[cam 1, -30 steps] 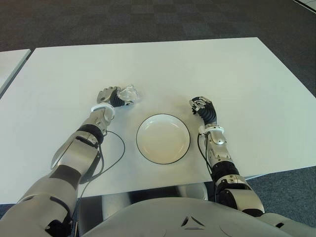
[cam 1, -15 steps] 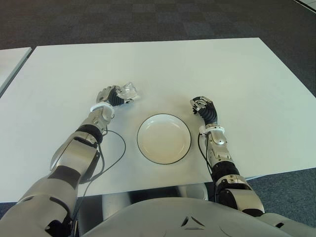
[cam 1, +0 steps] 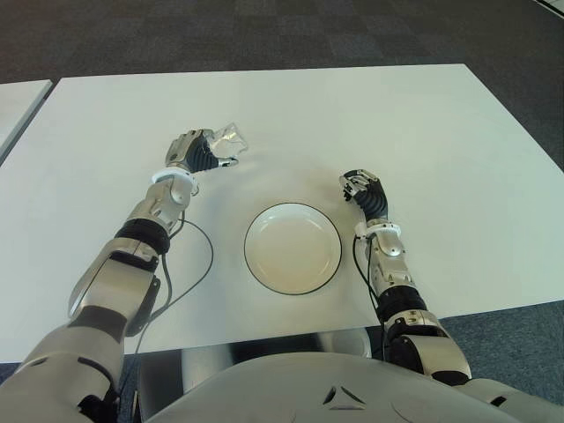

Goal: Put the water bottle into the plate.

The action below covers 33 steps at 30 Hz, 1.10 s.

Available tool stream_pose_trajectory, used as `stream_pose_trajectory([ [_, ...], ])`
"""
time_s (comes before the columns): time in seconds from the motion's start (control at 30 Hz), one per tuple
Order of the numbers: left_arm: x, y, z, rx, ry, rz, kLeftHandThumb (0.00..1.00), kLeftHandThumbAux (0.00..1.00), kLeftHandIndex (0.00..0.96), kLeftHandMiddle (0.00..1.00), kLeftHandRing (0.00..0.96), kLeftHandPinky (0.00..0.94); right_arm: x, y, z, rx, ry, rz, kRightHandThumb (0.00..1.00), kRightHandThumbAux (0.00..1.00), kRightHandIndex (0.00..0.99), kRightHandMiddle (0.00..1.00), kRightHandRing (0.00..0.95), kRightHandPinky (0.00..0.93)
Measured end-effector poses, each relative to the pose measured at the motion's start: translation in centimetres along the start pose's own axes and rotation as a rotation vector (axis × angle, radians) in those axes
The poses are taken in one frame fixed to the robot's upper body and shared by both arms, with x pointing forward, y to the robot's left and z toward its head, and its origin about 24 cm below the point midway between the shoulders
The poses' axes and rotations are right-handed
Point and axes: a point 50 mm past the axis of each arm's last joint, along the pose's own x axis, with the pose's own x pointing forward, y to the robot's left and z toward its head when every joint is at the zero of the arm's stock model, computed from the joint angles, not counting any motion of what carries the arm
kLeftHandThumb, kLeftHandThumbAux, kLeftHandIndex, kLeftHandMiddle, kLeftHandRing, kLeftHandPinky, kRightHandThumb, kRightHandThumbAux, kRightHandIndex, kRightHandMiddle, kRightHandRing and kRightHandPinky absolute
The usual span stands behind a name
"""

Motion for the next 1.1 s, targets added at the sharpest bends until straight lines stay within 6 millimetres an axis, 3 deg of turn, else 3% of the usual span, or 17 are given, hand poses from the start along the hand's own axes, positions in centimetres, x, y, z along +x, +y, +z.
stream_pose_trajectory([
  [0.3, -1.7, 1.0, 3.2, -0.061, -0.185, 0.067, 0.851, 0.671, 0.394, 0.527, 0.857, 0.756, 0.0, 0.1, 0.1, -0.001, -0.003, 0.002, 0.706, 0.728, 0.439, 0.695, 0.68, 0.679],
  [0.83, -8.5, 0.8, 8.7, -0.16, -0.487, -0.045, 0.852, 0.668, 0.399, 0.533, 0.868, 0.814, -0.1, 0.1, -0.1, 0.0, 0.006, -0.004, 0.706, 0.728, 0.439, 0.694, 0.68, 0.68],
  [1.1, -10.0, -0.3, 9.7, -0.105, -0.542, -0.146, 0.852, 0.668, 0.4, 0.536, 0.867, 0.827, -0.1, 0.2, -0.3, 0.001, 0.011, -0.004, 0.706, 0.728, 0.438, 0.692, 0.68, 0.683],
])
